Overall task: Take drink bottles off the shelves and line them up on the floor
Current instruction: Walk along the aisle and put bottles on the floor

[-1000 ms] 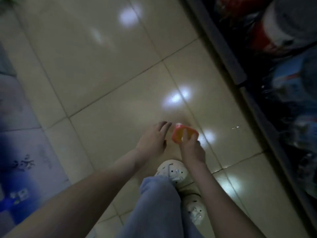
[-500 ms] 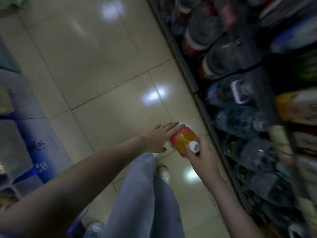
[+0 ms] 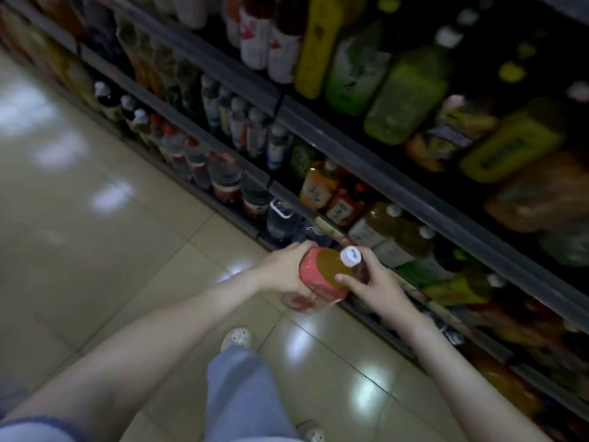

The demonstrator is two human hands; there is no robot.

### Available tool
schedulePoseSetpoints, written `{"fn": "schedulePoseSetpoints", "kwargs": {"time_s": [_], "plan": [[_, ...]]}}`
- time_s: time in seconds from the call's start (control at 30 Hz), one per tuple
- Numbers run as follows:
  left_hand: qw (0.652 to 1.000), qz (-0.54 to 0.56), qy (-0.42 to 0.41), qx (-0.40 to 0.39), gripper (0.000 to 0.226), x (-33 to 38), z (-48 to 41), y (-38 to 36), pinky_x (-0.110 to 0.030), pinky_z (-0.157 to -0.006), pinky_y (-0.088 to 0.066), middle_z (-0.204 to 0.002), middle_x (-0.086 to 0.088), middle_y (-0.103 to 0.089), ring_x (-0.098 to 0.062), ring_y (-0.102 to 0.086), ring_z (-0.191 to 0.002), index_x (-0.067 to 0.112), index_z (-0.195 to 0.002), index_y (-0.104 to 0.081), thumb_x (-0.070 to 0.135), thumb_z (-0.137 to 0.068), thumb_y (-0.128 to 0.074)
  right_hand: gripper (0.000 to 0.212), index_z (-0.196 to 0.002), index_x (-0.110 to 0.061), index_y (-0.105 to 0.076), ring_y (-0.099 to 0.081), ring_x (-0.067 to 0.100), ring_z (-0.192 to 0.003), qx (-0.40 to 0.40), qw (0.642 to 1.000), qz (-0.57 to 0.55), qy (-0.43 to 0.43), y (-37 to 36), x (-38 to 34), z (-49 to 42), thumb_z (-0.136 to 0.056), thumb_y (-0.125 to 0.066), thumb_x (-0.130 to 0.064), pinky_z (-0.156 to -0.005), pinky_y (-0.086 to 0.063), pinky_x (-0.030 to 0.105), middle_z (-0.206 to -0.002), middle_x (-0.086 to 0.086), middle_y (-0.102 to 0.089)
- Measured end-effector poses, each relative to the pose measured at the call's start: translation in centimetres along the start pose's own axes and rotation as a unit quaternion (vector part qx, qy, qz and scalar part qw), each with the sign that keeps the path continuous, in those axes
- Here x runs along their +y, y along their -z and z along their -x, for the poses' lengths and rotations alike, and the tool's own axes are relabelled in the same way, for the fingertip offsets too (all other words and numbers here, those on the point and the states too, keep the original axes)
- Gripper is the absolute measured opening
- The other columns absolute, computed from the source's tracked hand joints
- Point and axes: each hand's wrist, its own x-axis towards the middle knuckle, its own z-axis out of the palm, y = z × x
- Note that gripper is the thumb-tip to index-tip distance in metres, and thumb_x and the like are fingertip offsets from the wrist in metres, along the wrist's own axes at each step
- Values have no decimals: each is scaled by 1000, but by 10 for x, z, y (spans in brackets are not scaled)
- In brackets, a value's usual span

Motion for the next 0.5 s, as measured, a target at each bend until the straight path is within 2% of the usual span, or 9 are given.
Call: {"fn": "schedulePoseSetpoints", "kwargs": {"time_s": [0.07, 0.1, 0.17, 0.23, 0.33, 0.43, 0.5], "plan": [[1000, 18, -20, 9, 100, 45, 6, -20, -35, -94, -47, -126, 7, -51, -15, -53, -112, 35, -131, -35, 47, -48, -88, 64, -119, -48, -40, -54, -9, -108, 9, 1000, -4, -6, 27, 21, 47, -73, -81, -34, -93, -46, 20, -121, -17, -54], [999, 37, -34, 12, 100, 69, 8, -31, -36, -96, -47, -126, 8, -51, -14, -53, -112, 35, -131, -35, 46, -48, -89, 74, -125, -46, -36, -51, -12, -111, 11, 1000, -5, -9, 41, 29, 73, -70, -83, -32, -94, -44, 14, -125, -17, -51], [996, 61, -64, 16, 102, 116, 11, -52, -36, -97, -47, -126, 10, -52, -12, -53, -113, 35, -133, -35, 44, -47, -90, 87, -131, -45, -27, -48, -18, -111, 25, 999, -27, -13, 64, 44, 118, -70, -85, -22, -88, -39, 3, -128, -20, -48], [992, 54, -109, 16, 100, 165, 12, -70, -36, -98, -47, -125, 12, -53, -9, -53, -114, 38, -130, -36, 45, -46, -89, 95, -131, -45, -19, -50, -12, -112, 73, 996, -50, -18, 88, 53, 156, -67, -86, -24, -85, -42, 5, -128, -18, -47], [981, 39, -190, 8, 90, 237, 11, -86, -35, -97, -47, -121, 14, -52, -7, -52, -112, 44, -123, -36, 44, -50, -88, 94, -127, -40, -23, -55, -8, -106, 184, 981, -63, -6, 127, 52, 200, -60, -88, -39, -77, -46, 7, -122, -20, -50], [968, 11, -251, 6, 86, 299, 10, -89, -37, -92, -49, -122, 16, -50, -6, -53, -111, 49, -121, -33, 44, -54, -87, 80, -117, -42, -32, -57, -11, -99, 277, 958, -69, 33, 160, 54, 230, -63, -89, -27, -74, -49, 12, -116, -16, -54], [956, -5, -293, -5, 87, 331, 7, -86, -36, -92, -49, -125, 17, -49, -3, -52, -113, 44, -127, -31, 43, -60, -86, 74, -113, -42, -32, -58, -8, -99, 331, 941, -47, 60, 177, 56, 237, -67, -86, -19, -75, -51, 17, -115, -14, -56]]}}
